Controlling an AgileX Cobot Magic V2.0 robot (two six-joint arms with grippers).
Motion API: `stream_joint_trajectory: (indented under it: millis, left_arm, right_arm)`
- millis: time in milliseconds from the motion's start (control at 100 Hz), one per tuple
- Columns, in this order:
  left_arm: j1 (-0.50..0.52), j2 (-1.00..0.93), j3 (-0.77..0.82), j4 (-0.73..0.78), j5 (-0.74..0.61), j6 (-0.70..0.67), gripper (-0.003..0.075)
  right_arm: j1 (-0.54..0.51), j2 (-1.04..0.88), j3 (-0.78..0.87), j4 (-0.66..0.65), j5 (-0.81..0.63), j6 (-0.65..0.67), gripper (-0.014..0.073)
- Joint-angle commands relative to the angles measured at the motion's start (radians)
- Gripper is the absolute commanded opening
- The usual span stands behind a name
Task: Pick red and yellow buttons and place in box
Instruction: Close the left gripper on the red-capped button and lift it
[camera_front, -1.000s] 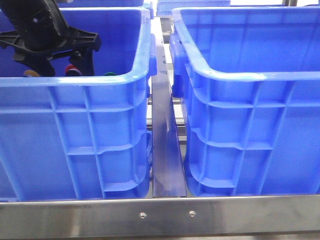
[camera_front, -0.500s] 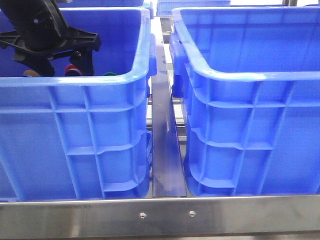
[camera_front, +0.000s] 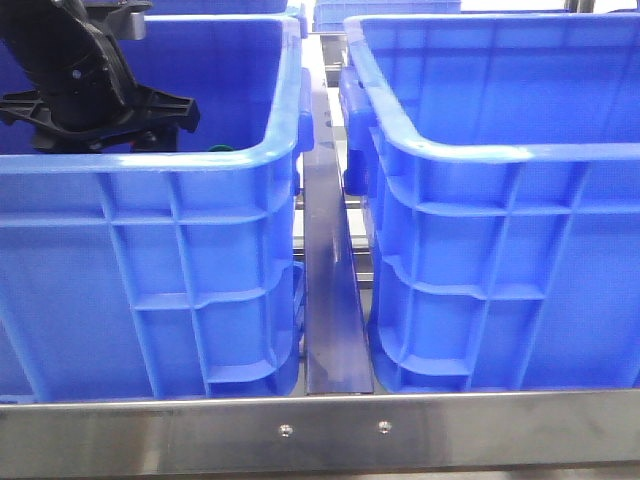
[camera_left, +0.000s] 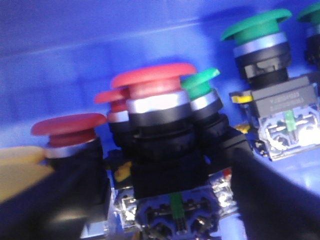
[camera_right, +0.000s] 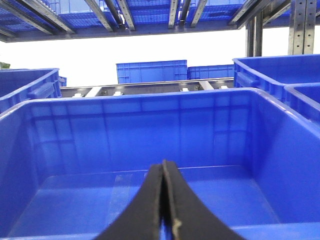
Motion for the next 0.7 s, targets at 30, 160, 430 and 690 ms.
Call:
stream_joint_trajectory:
  millis: [30,160,430,690]
  left_arm:
    - [0.002,-0.05,-0.034,0.003,-0.036,-0.012,0.0277]
    - [0.002,-0.052,-0.034,0.003,-0.032,-0.012,0.0046]
    - [-0.004,-0.158,-0.034,0.012,0.005,-0.002,-0.002]
    - [-0.077,-0.307,-0.024,0.017,0.088,0.057,-0.002]
  right_arm:
    - [-0.003,-0.022,0.005,-0.007,-0.088,-0.004,-0.0068]
    - [-0.003,-0.022,0.005,-0.007,-0.088,-0.004,-0.0068]
    - [-0.003,-0.022,0.005,-0.007,-0.088,-0.004,-0.0068]
    - [-0.003,-0.022,0.005,-0.007,-0.088,-0.004,-0.0068]
